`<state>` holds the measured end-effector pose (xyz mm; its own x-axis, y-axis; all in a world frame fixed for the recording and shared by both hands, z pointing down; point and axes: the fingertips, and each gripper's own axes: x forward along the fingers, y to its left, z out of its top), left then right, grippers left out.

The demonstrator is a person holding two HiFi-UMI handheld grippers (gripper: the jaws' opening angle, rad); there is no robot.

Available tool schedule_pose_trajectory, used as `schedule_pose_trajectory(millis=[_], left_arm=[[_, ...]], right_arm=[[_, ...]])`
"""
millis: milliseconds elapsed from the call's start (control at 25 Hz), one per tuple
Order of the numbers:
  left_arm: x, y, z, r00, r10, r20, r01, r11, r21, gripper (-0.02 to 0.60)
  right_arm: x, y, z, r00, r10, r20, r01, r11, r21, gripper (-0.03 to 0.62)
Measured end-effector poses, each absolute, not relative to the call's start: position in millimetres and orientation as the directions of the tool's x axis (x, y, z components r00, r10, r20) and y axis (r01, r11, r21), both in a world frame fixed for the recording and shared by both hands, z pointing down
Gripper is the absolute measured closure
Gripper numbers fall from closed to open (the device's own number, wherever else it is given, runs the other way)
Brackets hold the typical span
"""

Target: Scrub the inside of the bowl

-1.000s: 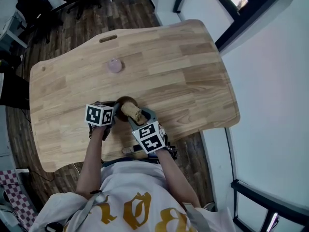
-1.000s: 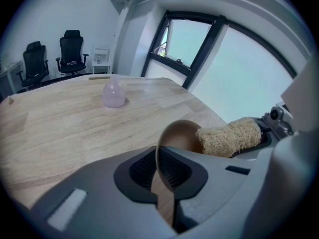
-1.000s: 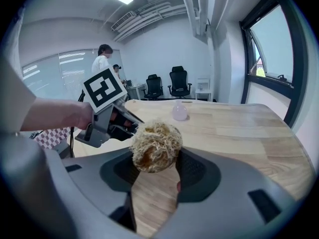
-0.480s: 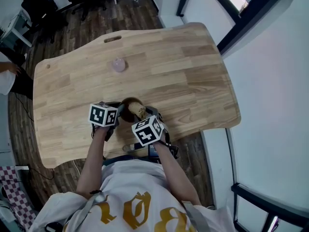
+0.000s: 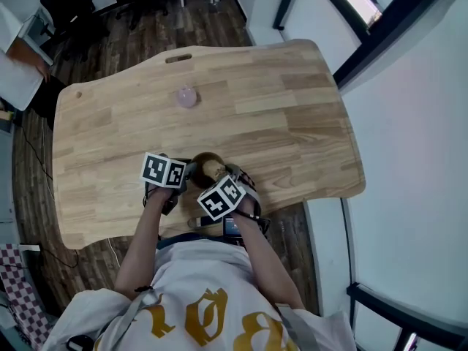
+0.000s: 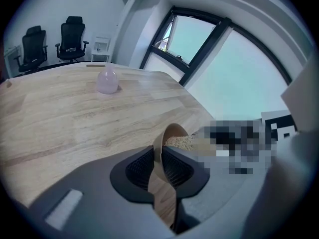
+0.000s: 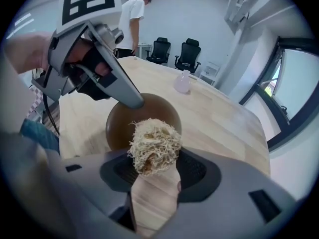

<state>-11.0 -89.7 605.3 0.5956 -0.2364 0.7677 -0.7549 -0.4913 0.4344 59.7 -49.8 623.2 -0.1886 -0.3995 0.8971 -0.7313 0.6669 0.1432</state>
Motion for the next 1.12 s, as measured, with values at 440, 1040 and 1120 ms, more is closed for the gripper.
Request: schedule_pose_trajectory(millis=[440, 1040, 1120], left_arm=[[-27.9, -87.5, 616.5, 0.577, -0.217, 0.788, -0.771, -0.465, 0.436, 0.540], [-28.5, -85.2, 623.8, 0.605, -0.161, 0.780, -0.739, -0.478, 0.474, 0.542], [-27.5, -85.6, 624.1, 0.610, -0.155, 0.777, -0.734, -0.480, 0.481, 0.543]], right_arm=[[43.1, -48.1, 624.5, -0.193, -0.425, 0.884, -0.635, 0.741, 0.217, 0.398], [26.4, -53.0, 620.4, -0.204, -0.530, 0.823, -0.438, 0.801, 0.408, 0.335], [25.6, -54.5, 619.4, -0.208, -0.537, 0.818, -0.427, 0.802, 0.418, 0.335]])
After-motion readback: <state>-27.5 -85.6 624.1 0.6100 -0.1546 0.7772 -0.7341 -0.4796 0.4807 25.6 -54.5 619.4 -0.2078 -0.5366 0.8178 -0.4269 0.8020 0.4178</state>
